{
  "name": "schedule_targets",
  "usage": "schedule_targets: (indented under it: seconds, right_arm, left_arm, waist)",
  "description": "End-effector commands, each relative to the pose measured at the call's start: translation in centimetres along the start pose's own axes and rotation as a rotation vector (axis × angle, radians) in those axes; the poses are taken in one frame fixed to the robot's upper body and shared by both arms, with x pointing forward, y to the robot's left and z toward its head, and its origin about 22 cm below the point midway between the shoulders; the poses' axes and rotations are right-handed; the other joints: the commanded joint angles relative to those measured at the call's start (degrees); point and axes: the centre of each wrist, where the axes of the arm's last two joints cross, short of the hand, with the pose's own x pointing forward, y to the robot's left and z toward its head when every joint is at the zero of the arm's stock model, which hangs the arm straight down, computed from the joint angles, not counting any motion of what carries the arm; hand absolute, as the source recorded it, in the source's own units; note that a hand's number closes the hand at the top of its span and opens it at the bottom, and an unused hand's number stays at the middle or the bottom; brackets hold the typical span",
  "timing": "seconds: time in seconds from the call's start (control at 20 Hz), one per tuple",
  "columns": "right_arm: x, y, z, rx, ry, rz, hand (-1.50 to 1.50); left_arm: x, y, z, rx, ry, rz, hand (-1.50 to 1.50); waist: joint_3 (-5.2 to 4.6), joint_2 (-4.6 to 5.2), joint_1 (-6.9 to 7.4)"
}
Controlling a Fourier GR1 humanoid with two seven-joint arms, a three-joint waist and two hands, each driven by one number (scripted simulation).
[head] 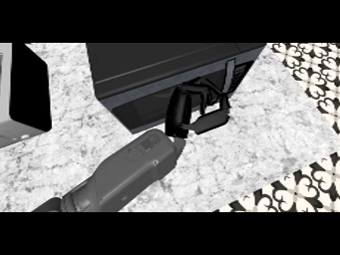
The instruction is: Pick up the milk, place it into the microwave and close the microwave
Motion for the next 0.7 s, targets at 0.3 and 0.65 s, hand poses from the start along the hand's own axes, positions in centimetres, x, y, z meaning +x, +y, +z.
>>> schedule_targets:
  seconds: [0.3,0.65]
  right_arm:
    - [0.39,-0.21,-0.38,0.071,0.026,-0.048,-1.50]
    - [0.94,-0.31,-0.79,0.086,0.018,-0.060,-1.50]
  left_arm:
    - [0.01,0.63,-1.94,0.027,0.020,-0.003,1.50]
    - [-0.23,0.70,-1.94,0.029,0.008,-0.009,1.50]
  waist:
    - [0.04,1.18,-0.35]
    - [0.00,1.08,-0.49]
